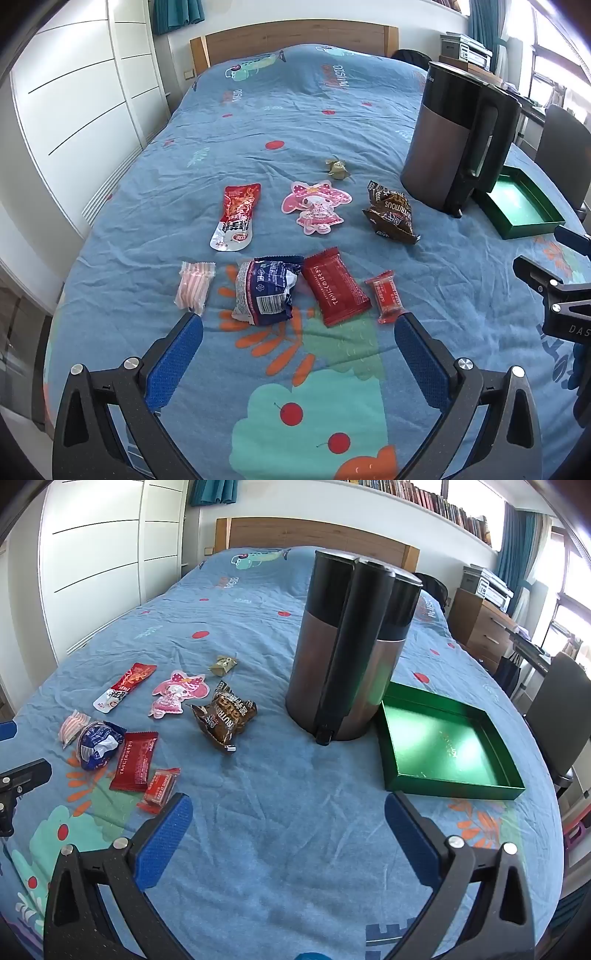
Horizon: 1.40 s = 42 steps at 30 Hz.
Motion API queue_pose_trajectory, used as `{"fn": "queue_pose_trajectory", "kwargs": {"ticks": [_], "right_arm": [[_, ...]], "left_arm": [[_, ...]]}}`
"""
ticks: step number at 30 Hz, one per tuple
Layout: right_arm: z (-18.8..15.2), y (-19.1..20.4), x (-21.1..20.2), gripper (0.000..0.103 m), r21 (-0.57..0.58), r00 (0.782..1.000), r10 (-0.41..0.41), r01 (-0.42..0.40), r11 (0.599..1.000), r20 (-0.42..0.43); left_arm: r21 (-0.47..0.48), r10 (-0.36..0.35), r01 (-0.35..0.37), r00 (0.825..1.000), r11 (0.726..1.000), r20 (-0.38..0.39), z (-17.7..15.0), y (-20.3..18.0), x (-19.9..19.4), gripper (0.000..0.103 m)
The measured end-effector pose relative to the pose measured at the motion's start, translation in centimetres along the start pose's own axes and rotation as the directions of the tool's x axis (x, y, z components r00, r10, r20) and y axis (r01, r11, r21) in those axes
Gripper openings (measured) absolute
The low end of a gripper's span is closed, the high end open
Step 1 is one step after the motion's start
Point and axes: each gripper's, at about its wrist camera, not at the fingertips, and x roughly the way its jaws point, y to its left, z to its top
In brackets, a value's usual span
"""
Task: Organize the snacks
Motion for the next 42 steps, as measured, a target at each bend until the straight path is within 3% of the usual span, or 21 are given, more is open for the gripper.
{"fn": "queue_pose_trajectory", "kwargs": {"ticks": [42], "right_arm": [[-0.36,0.24,0.02,0.103,0.012,1.000,0.018,-0.018,1.000,-0.002]], "left_arm": [[-0.002,-0.008,0.008,1.000,1.000,-0.018,-0.30,-0.35,0.45,0.102]]}}
